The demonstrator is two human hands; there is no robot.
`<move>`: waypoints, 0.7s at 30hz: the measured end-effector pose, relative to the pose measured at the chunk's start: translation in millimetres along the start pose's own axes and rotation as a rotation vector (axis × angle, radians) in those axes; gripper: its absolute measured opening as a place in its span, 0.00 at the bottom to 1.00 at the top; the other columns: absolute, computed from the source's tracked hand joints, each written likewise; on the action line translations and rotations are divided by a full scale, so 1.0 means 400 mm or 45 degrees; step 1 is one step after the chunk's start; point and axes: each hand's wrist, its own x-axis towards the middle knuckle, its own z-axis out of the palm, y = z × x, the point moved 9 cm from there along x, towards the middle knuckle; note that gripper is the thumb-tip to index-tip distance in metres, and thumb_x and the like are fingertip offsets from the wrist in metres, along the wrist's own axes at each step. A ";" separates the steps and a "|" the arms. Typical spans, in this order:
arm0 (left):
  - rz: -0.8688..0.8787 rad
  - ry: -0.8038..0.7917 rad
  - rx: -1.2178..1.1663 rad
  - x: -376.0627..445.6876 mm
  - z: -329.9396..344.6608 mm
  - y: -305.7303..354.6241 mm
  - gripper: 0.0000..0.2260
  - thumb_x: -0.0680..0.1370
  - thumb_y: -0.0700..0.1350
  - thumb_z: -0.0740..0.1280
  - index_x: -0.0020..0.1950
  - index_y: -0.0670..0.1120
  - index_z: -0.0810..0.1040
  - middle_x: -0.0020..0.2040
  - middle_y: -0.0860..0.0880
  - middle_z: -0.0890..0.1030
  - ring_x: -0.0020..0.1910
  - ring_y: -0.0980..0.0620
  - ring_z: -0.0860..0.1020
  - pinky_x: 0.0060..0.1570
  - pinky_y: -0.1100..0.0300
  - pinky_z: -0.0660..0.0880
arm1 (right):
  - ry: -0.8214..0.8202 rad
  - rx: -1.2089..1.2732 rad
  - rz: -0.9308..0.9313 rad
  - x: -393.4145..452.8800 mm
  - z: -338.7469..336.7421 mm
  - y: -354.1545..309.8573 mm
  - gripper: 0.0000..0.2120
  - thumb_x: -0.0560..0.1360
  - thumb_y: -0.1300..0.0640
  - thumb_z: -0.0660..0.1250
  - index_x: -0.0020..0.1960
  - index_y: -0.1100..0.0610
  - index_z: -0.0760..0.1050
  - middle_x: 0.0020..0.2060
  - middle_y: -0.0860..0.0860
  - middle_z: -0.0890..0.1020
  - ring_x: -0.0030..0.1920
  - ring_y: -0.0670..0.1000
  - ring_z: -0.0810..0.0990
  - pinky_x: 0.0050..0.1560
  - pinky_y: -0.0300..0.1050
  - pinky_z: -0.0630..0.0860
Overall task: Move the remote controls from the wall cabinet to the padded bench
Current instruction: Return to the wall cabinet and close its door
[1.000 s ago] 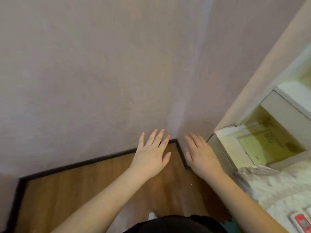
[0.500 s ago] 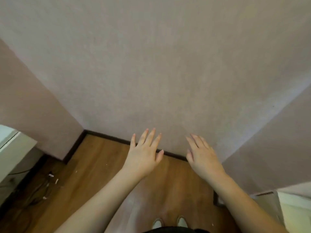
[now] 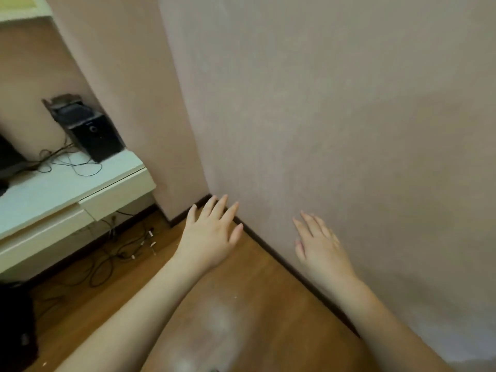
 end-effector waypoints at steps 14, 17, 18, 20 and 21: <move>-0.353 0.072 0.092 -0.049 -0.155 -0.549 0.27 0.79 0.63 0.46 0.77 0.58 0.50 0.79 0.52 0.51 0.78 0.48 0.48 0.74 0.40 0.49 | 0.089 -0.084 -0.433 0.335 -0.061 -0.580 0.26 0.75 0.47 0.52 0.68 0.56 0.73 0.65 0.55 0.76 0.66 0.57 0.74 0.63 0.53 0.72; -0.384 0.118 0.122 -0.052 -0.207 -0.643 0.27 0.79 0.62 0.47 0.77 0.58 0.52 0.79 0.51 0.52 0.78 0.48 0.49 0.74 0.41 0.49 | 0.135 -0.107 -0.508 0.386 -0.093 -0.700 0.26 0.77 0.46 0.53 0.70 0.55 0.70 0.68 0.55 0.73 0.69 0.57 0.71 0.67 0.52 0.67; -0.394 0.130 0.132 -0.050 -0.223 -0.671 0.26 0.79 0.62 0.47 0.77 0.58 0.52 0.79 0.51 0.53 0.78 0.49 0.49 0.74 0.41 0.48 | 0.137 -0.104 -0.527 0.401 -0.102 -0.735 0.26 0.77 0.46 0.52 0.71 0.55 0.69 0.69 0.55 0.72 0.70 0.57 0.69 0.68 0.52 0.65; -0.413 0.152 0.140 -0.043 -0.256 -0.723 0.26 0.79 0.62 0.47 0.77 0.58 0.54 0.79 0.52 0.54 0.78 0.49 0.50 0.74 0.42 0.48 | 0.153 -0.099 -0.567 0.433 -0.120 -0.798 0.27 0.77 0.45 0.49 0.72 0.55 0.67 0.70 0.54 0.71 0.71 0.56 0.68 0.70 0.52 0.64; -0.421 0.161 0.144 -0.036 -0.274 -0.745 0.26 0.79 0.62 0.47 0.77 0.58 0.54 0.79 0.52 0.54 0.77 0.49 0.50 0.74 0.43 0.49 | 0.156 -0.101 -0.589 0.450 -0.129 -0.826 0.27 0.77 0.45 0.48 0.72 0.54 0.67 0.70 0.54 0.70 0.71 0.56 0.67 0.70 0.52 0.63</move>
